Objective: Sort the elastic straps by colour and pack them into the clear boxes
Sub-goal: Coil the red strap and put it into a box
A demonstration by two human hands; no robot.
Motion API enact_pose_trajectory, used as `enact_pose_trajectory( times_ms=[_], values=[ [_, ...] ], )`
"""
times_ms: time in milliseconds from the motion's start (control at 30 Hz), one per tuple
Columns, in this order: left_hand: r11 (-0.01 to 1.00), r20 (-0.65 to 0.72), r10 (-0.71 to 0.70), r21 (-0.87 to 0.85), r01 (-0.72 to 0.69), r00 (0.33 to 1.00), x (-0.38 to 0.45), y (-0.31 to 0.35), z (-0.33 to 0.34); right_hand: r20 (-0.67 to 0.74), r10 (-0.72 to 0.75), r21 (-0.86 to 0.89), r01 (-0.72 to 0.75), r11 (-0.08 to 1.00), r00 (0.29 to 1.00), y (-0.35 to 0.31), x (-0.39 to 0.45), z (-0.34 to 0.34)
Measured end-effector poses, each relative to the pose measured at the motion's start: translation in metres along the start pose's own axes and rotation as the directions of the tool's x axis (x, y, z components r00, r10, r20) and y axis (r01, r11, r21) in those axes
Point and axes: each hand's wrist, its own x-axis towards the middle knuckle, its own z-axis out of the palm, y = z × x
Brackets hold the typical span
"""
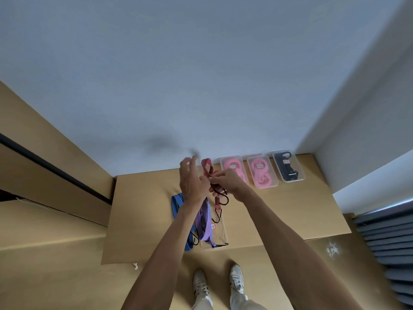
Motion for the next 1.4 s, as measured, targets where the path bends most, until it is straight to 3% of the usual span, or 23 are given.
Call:
enact_pose_trajectory(
  times_ms=[100, 200, 300, 367, 433, 467, 500, 533, 567, 600, 700, 767, 867, 1000, 1067, 1167, 1267, 1400],
  values=[
    [0.971, 0.118, 0.213, -0.136, -0.197, 0.970, 0.002, 0.002, -0.010, -0.078, -0.056, 0.034, 0.059, 0.998, 0.995, -0.025, -0.003, -0.007],
    [0.941, -0.018, 0.305, -0.148, -0.304, 0.952, 0.006, 0.011, -0.017, -0.189, -0.060, 0.152, 0.090, 0.984, 0.980, -0.054, -0.002, -0.015],
    [0.897, 0.003, 0.391, -0.227, -0.380, 0.921, 0.010, 0.033, -0.026, -0.316, -0.052, 0.207, 0.122, 0.971, 0.947, -0.077, 0.001, -0.023],
    [0.907, -0.042, 0.300, -0.297, -0.298, 0.953, 0.015, 0.048, -0.032, -0.371, -0.071, 0.237, 0.168, 0.957, 0.926, -0.086, -0.001, -0.023],
    [0.915, 0.002, 0.036, -0.403, -0.032, 0.999, 0.022, 0.058, -0.037, -0.371, -0.127, 0.326, 0.257, 0.910, 0.920, -0.093, -0.006, -0.021],
    [0.846, 0.158, -0.130, -0.497, 0.193, 0.979, 0.028, 0.062, -0.040, -0.378, -0.159, 0.357, 0.302, 0.884, 0.912, -0.094, -0.008, -0.020],
    [0.729, 0.371, -0.228, -0.548, 0.410, 0.900, 0.032, 0.064, -0.045, -0.390, -0.182, 0.382, 0.338, 0.860, 0.903, -0.094, -0.009, -0.018],
    [0.646, 0.537, -0.234, -0.537, 0.543, 0.810, 0.033, 0.067, -0.051, -0.403, -0.199, 0.403, 0.368, 0.838, 0.893, -0.095, -0.009, -0.017],
    [0.613, 0.616, -0.202, -0.526, 0.589, 0.761, 0.033, 0.067, -0.054, -0.416, -0.212, 0.416, 0.392, 0.821, 0.884, -0.095, -0.009, -0.015],
    [0.577, 0.627, -0.182, -0.556, 0.598, 0.758, 0.032, 0.066, -0.054, -0.430, -0.218, 0.412, 0.405, 0.816, 0.876, -0.095, -0.008, -0.015],
    [0.354, 0.474, -0.255, -0.765, 0.538, 0.843, 0.033, 0.065, -0.052, -0.467, -0.198, 0.350, 0.386, 0.854, 0.862, -0.094, -0.006, -0.014],
    [0.312, 0.339, -0.327, -0.843, 0.439, 0.882, 0.037, 0.062, -0.052, -0.484, -0.195, 0.275, 0.360, 0.891, 0.853, -0.090, -0.005, -0.014],
    [0.344, 0.248, -0.344, -0.865, 0.367, 0.906, 0.044, 0.060, -0.056, -0.475, -0.303, 0.013, 0.351, 0.936, 0.826, -0.084, -0.007, -0.010],
    [0.536, 0.200, -0.268, -0.782, 0.319, 0.942, 0.044, 0.061, -0.058, -0.503, -0.453, -0.274, 0.361, 0.891, 0.736, -0.079, -0.008, -0.001],
    [0.645, 0.172, -0.224, -0.711, 0.278, 0.959, 0.044, 0.060, -0.060, -0.521, -0.542, -0.317, 0.439, 0.840, 0.660, -0.077, -0.009, 0.002],
    [0.703, 0.095, -0.195, -0.681, 0.207, 0.976, 0.047, 0.062, -0.064, -0.503, -0.645, -0.364, 0.536, 0.762, 0.575, -0.077, -0.012, 0.004],
    [0.825, 0.010, -0.152, -0.549, 0.132, 0.988, 0.053, 0.061, -0.068, -0.482, -0.685, -0.365, 0.585, 0.724, 0.546, -0.080, -0.013, 0.002],
    [0.886, 0.005, -0.070, -0.459, 0.064, 0.998, 0.057, 0.054, -0.075, -0.441, -0.715, -0.353, 0.627, 0.694, 0.543, -0.080, -0.017, 0.003]
  ],
)
